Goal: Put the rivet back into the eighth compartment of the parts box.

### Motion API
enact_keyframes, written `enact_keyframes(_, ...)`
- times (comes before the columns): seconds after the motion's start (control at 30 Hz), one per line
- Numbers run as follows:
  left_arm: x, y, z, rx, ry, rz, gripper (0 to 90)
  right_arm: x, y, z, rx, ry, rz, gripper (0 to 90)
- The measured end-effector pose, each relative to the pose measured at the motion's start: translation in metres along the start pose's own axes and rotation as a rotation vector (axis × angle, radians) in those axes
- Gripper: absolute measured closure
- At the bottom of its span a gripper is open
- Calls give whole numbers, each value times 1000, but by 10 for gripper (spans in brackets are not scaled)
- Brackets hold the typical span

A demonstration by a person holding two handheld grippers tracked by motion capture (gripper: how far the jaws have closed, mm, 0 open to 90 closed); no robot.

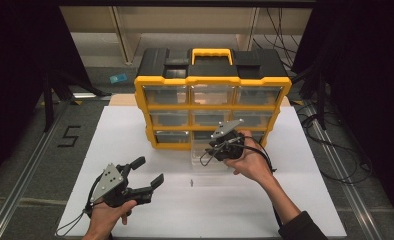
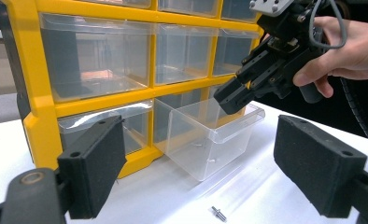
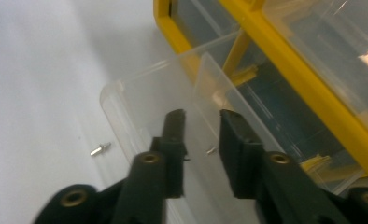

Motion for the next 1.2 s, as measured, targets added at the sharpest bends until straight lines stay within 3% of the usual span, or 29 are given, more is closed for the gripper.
enact_keyframes(0.17,0,0,0,0,1,-2,166,-9,-7,10,27,-39,0,556)
enact_keyframes(0.33,0,0,0,0,1,-1,167,-26,-7,19,39,-73,47,439)
enact_keyframes(0.43,0,0,0,1,0,1,167,-39,-6,22,38,-97,102,396)
enact_keyframes(0.6,-1,-1,1,4,2,0,166,-54,-4,25,26,-117,136,340)
enact_keyframes(0.93,0,-1,1,5,4,1,167,-78,9,20,-28,-140,187,328)
enact_keyframes(1.2,0,-1,1,6,5,1,166,-85,25,7,-105,-115,186,340)
Point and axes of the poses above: each handheld gripper's, and its own axes: y roughly forward along the jaws, z roughly out of its top, x roughly to its right, the point moved 7 cm from there along y, roughly forward along the jaws
